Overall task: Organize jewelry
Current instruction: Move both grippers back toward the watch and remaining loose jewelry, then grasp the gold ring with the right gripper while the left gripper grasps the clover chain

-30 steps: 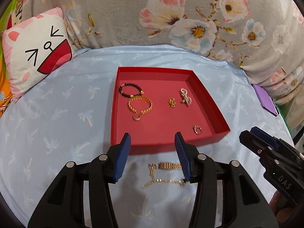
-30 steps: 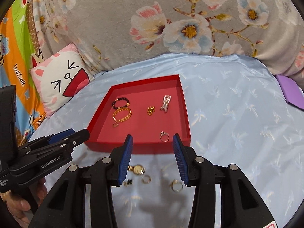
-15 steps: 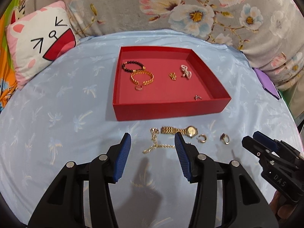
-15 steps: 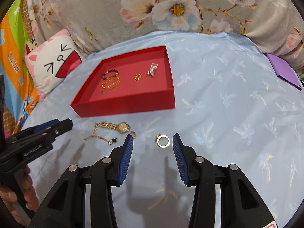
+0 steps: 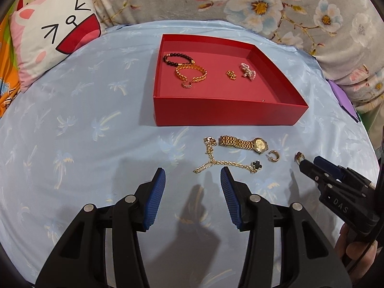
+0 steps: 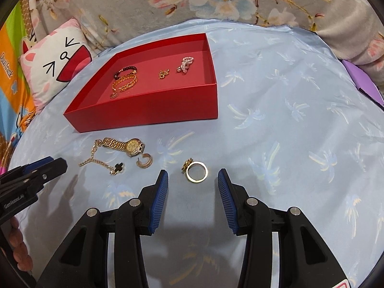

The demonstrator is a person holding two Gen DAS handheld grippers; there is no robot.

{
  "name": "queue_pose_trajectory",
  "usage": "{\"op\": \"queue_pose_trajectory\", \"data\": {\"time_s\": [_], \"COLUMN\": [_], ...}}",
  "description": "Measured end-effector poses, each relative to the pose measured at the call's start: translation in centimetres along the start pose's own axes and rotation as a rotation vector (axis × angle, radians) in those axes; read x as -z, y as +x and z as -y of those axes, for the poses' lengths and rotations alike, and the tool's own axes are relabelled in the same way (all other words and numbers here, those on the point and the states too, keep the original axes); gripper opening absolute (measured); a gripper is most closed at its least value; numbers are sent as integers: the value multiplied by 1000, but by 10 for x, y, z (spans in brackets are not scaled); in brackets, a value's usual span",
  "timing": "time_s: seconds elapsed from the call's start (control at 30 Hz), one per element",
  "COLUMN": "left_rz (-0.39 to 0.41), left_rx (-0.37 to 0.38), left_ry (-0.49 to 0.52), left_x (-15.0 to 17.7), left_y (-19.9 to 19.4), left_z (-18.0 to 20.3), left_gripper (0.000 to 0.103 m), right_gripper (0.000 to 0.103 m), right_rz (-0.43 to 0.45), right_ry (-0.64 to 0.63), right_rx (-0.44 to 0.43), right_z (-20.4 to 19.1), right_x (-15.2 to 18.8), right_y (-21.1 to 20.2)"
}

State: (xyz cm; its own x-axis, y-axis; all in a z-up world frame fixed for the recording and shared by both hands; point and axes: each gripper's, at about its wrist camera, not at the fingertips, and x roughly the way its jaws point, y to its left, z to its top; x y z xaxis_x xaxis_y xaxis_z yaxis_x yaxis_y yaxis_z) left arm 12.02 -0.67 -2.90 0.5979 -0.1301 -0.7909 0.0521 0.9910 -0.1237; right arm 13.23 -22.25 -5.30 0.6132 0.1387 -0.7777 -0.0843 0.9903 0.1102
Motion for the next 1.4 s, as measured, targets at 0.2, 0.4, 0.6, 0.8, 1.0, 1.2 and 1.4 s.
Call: {"op": "queue_pose_trajectory", "data": {"time_s": [0.2,0.4,0.6,0.8,1.0,1.2,1.4], "left_rz": [-8,-13,-11,-13,-10,-11,-21], "left_rx": [4,7,6,8,6,3,3], "left_ry": [-1,4,7,9,13,9,11], "left_x": [2,3,3,3,4,4,5], "left_y": [3,6,6,5,5,6,13], "left_z": [-2,1,3,4,7,9,10], "left_gripper": [46,46,46,46,46,46,45], "right_gripper": [36,23,21,20,21,20,21], "right_rz": [-3,0,5,19,34,30,18], "right_ry": [-15,-37,-23,-10,3,9,21], "right_rx": [13,32,20,4,-15,-31,-43], "right_z": [-1,-3,-1,-2,-3,-4,-2], "right_x": [-2,-3,-2,-1,1,7,13], "right_y": [12,14,10,-1,-15,-22,-24]}}
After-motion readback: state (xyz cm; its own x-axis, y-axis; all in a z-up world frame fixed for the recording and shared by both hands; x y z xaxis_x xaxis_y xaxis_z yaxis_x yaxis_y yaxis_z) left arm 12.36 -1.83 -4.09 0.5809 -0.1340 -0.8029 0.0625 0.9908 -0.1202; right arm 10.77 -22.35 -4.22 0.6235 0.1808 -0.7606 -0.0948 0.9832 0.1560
